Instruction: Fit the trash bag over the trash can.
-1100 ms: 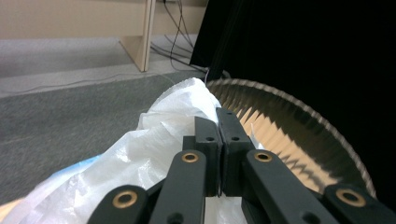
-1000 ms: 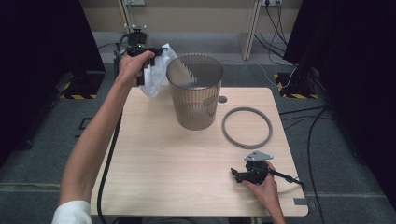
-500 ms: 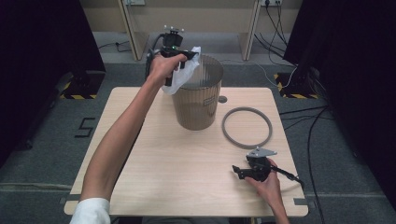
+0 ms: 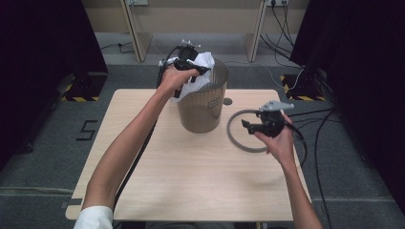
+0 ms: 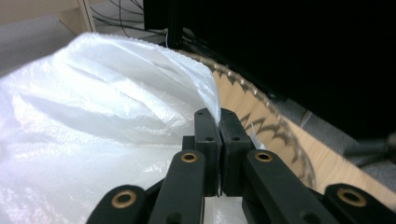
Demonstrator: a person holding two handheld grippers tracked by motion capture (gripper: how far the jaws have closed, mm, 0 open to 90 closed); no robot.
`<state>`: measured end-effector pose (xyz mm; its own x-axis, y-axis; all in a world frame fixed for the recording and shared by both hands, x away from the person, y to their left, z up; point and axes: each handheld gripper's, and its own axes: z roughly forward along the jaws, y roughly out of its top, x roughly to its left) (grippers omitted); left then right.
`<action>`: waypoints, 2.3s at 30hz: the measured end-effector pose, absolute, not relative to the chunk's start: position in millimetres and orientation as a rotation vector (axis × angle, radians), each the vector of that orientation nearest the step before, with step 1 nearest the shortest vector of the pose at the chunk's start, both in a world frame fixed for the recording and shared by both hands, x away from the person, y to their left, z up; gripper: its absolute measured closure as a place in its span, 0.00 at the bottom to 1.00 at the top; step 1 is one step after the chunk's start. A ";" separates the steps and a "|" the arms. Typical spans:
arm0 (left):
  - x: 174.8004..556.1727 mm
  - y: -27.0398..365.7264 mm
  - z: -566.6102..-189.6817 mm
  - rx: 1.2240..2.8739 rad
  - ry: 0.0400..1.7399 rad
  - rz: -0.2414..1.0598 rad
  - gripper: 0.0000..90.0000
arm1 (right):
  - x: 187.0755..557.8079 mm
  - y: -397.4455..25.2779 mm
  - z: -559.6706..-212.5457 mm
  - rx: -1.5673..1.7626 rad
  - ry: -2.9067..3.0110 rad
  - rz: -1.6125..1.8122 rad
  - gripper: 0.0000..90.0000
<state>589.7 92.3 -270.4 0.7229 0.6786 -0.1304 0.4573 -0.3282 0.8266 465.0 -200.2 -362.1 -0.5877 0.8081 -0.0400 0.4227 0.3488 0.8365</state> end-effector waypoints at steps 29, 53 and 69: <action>571.1 78.6 -275.3 2.032 0.766 0.320 0.95 | 615.1 -105.9 -260.2 1.243 2.246 1.320 0.57; 594.3 186.3 -273.1 1.858 1.119 0.470 0.31 | 625.5 -117.9 -272.4 1.064 2.264 1.094 1.00; 597.2 165.2 -287.0 1.914 1.034 0.487 0.87 | 572.7 -112.3 -249.8 0.976 2.313 1.171 0.50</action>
